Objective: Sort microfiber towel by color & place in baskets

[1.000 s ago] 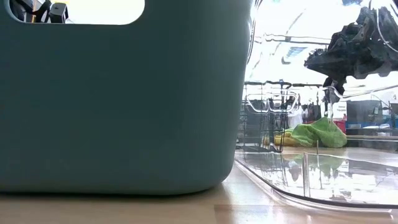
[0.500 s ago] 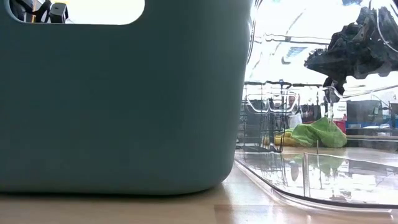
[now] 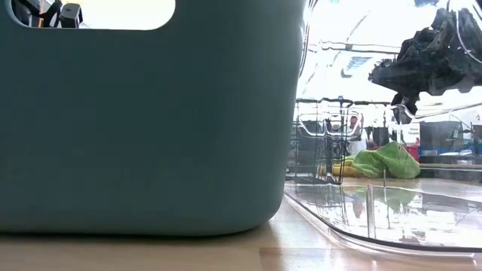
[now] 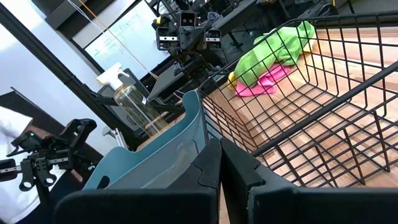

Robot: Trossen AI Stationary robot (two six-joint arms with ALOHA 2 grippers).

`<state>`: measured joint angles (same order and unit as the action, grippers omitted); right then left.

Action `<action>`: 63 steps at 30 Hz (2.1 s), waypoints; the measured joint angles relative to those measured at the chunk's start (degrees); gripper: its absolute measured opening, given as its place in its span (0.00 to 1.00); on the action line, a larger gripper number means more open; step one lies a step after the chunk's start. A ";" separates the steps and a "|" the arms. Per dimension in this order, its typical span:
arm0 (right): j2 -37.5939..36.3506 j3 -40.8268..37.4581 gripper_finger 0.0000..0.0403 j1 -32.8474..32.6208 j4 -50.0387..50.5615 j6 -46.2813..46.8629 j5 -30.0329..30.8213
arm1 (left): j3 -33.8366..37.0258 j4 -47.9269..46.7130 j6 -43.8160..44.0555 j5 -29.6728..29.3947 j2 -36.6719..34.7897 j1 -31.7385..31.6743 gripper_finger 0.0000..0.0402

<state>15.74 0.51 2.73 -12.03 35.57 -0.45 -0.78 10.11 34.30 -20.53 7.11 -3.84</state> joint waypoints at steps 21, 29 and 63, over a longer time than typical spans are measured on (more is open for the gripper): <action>0.00 0.00 0.00 0.00 0.00 0.00 0.15 | 0.01 0.00 0.00 -0.01 -0.01 0.00 0.00; 0.01 0.02 0.00 0.01 0.00 0.01 0.11 | -0.01 0.02 0.00 0.00 -0.02 0.00 0.00; -0.01 0.25 0.00 0.07 -17.09 25.41 37.99 | -0.02 0.00 0.00 0.00 -0.01 0.00 0.00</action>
<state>15.73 0.77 2.80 -29.12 60.98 37.54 -0.80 10.11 34.30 -20.53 7.11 -3.84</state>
